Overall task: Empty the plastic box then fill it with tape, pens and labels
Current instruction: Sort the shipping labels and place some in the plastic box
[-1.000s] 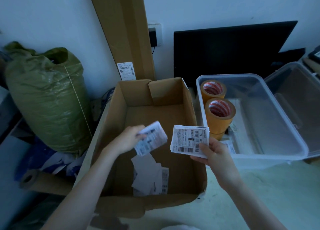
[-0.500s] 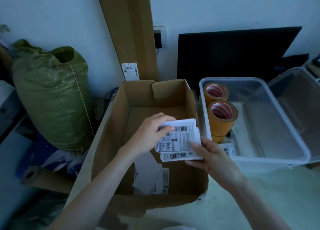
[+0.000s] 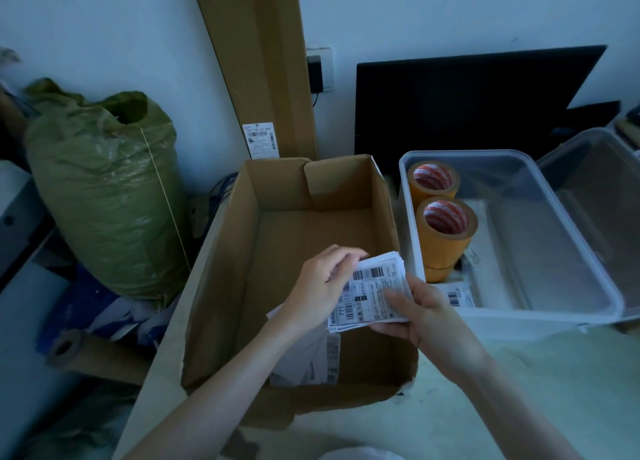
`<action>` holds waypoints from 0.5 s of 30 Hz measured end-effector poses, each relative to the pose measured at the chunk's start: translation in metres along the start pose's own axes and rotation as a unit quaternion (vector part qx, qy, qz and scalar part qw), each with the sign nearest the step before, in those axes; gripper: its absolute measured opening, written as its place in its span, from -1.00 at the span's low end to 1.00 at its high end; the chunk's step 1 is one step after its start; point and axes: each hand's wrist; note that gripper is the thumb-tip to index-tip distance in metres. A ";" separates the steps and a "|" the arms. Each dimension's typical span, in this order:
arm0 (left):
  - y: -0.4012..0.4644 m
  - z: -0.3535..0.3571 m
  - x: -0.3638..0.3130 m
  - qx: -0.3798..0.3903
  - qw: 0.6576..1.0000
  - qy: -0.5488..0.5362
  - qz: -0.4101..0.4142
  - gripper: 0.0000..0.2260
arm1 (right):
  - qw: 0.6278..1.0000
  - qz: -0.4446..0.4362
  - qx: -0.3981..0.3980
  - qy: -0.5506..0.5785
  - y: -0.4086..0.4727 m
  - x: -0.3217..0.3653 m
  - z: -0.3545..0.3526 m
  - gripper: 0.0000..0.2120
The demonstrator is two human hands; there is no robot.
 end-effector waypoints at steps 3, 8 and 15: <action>0.003 -0.006 0.012 -0.055 0.991 -0.072 -0.099 -0.75 | 1.000 -0.001 -0.015 0.021 0.000 0.000 -0.001 -0.79; -0.006 -0.016 0.077 0.039 0.948 0.124 -0.290 -0.81 | 0.998 0.009 -0.045 0.044 0.000 -0.002 -0.007 -0.78; -0.049 0.006 0.116 0.308 0.806 0.405 -0.303 -0.29 | 0.995 0.022 -0.073 0.068 0.000 -0.002 -0.007 -0.78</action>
Point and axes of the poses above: each hand's wrist, its own y-axis towards the middle knuckle, its own z-axis out of the palm, x = y × z
